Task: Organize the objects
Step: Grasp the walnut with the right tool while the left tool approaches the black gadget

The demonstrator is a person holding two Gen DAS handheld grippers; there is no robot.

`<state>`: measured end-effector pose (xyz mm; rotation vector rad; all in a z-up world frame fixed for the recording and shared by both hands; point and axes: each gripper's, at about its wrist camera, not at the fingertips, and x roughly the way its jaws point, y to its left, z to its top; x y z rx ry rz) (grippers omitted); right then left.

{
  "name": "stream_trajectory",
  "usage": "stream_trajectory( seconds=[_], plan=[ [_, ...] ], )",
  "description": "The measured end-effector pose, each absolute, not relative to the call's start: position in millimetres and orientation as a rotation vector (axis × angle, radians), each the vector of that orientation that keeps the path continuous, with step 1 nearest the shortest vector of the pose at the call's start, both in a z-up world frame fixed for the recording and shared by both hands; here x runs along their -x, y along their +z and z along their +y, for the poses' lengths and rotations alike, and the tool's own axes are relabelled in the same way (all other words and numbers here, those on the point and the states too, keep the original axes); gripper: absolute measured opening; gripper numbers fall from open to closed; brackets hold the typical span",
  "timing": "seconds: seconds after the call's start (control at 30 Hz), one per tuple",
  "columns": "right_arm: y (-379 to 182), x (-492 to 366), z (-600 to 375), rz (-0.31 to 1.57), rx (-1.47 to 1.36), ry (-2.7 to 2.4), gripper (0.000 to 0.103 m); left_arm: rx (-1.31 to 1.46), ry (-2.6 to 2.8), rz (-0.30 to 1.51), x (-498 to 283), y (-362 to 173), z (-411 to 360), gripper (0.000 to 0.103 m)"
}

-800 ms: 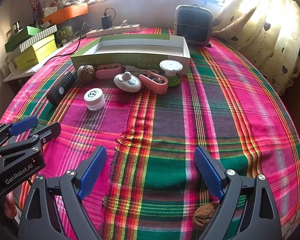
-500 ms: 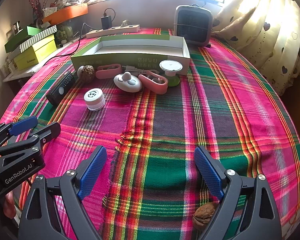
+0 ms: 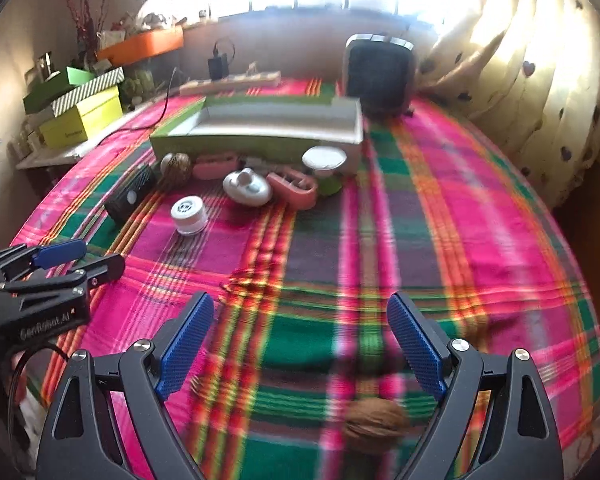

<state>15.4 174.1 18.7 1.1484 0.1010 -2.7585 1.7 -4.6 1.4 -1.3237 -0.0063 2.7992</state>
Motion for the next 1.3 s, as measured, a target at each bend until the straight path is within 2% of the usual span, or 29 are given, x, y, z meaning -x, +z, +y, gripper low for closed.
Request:
stream_trajectory(
  seconds=[0.47,0.67,0.73,1.07,1.23,1.3],
  plan=[
    [10.8,-53.5,216.4,0.005,-1.091,-2.837,0.084,1.286,2.807,-0.051,-4.2,7.7,-12.8,0.060],
    [3.6,-58.9,220.3,-0.001,-1.109,-2.840,0.072,1.273,2.804,-0.050,-0.9,10.4,-12.8,0.060],
    [1.1,-60.9,221.2,-0.001,-1.118,-2.833,0.065,1.271,2.798,-0.053,0.3,10.4,-12.6,0.060],
    [-0.5,-63.9,219.3,0.021,-1.085,-2.833,0.049,1.245,2.808,-0.059,9.6,14.9,-14.4,0.060],
    [-0.6,-62.9,218.3,0.039,-1.079,-2.828,0.034,1.252,2.817,-0.064,15.4,14.3,-18.2,0.060],
    [-0.7,-62.4,217.2,0.050,-1.081,-2.827,0.032,1.249,2.818,-0.071,18.0,14.5,-19.9,0.060]
  ],
)
